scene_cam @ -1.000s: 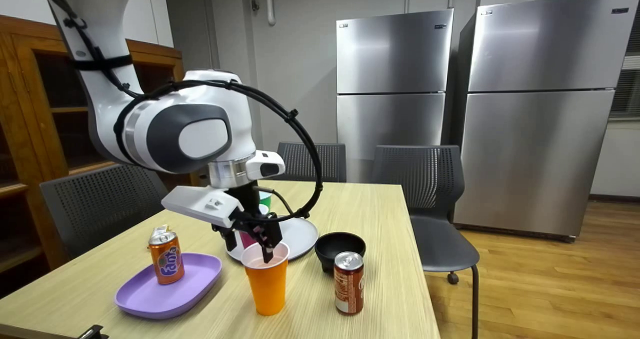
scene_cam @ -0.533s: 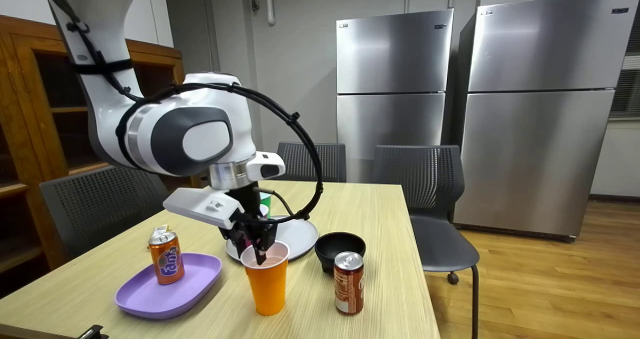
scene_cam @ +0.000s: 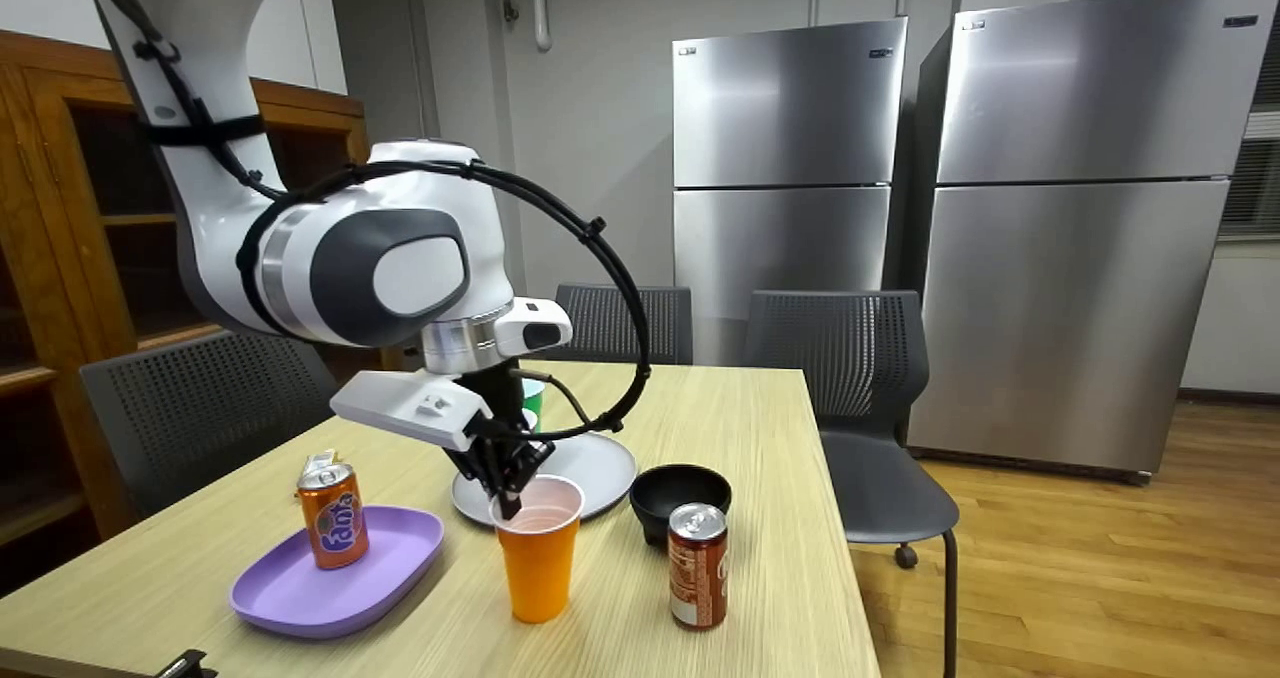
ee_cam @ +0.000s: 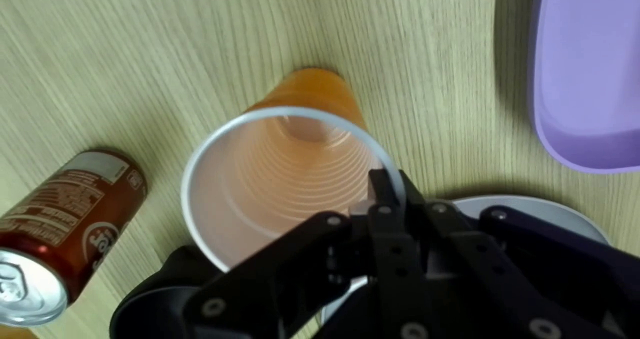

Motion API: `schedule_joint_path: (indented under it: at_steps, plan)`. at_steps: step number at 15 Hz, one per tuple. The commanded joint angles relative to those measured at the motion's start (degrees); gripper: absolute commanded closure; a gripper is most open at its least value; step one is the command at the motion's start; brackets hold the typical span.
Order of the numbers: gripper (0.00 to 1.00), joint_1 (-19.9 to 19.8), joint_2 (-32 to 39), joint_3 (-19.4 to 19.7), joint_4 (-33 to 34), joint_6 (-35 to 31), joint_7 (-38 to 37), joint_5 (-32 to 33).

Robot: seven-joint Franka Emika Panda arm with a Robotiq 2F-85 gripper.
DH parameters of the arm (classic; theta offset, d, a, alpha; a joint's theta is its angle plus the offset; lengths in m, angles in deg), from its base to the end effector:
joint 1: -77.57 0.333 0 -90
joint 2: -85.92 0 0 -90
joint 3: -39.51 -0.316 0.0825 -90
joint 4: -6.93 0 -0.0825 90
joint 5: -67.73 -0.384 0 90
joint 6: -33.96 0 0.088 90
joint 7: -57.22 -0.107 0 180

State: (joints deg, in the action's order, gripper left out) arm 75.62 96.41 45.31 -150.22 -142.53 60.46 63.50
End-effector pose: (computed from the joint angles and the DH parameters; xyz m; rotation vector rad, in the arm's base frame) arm 0.4000 -0.0627 0.1795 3.1008 -0.2313 0.2406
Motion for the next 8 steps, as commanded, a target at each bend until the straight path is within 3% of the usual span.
schedule_joint_path:
  at_steps: [1,4,8]
  plan:
    - [0.99,1.77,-2.1,4.05,0.88,3.16,-2.48,5.09]
    - [0.99,3.39,-2.95,8.31,2.45,4.57,-3.78,10.3]
    - [0.99,3.02,-4.41,8.86,5.11,7.51,-5.58,13.52]
